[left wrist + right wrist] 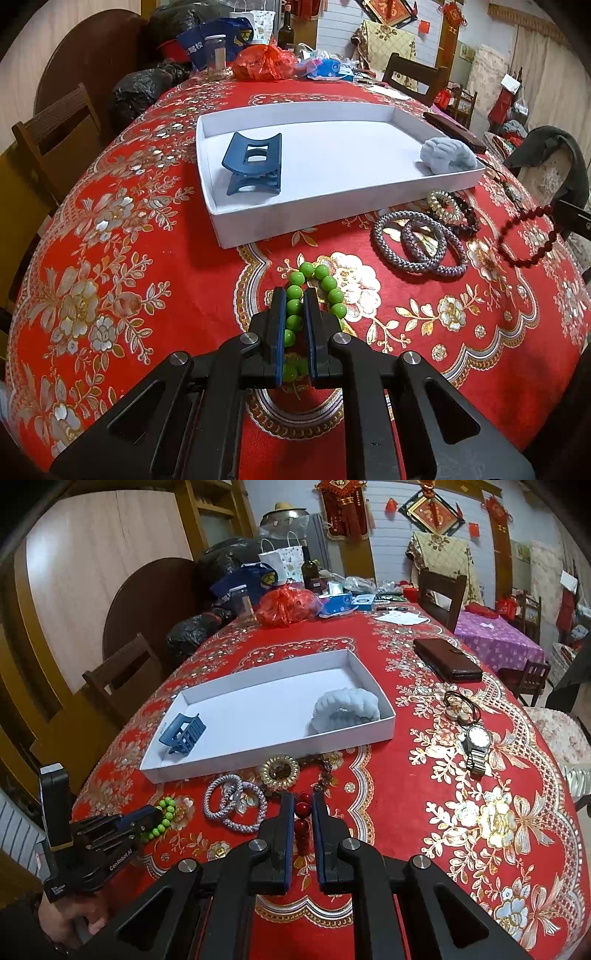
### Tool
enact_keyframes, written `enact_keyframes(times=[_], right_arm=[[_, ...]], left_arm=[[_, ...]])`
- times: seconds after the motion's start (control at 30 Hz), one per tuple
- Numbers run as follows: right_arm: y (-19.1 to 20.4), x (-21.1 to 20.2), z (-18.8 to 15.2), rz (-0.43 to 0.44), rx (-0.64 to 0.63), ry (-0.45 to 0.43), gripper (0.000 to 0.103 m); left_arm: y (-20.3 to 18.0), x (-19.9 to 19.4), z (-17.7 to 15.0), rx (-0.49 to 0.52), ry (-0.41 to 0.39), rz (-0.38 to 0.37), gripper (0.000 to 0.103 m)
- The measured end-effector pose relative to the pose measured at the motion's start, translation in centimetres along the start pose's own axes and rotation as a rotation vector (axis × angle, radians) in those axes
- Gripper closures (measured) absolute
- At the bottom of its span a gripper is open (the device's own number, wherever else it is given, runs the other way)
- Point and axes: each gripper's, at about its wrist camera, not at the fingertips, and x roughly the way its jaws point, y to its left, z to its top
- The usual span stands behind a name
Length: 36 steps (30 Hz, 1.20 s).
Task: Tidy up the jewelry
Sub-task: 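Lift and carry both bead bracelets over the white tray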
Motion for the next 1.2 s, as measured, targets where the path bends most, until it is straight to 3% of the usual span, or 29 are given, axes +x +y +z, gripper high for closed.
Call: enact_keyframes(times=[0.63,0.97,1.2], right_arm=[[1.2,0.6,0.8,0.004,-0.023,0.022,0.094],[1.3,1.1,6.2,0.06,-0.062,0.001,0.094],[0.5,3.1,10.9,0.132,-0.04,-0.011,0.094]], left_arm=[[0.5,-0.7,0.5,-0.034,0.0,-0.035,0.095],[-1.6,-4.1,6.0,-0.014,-0.082,-0.111,0.095],[-2.4,-4.8,10.8,0.016,-0.143,-0.1,0.095]])
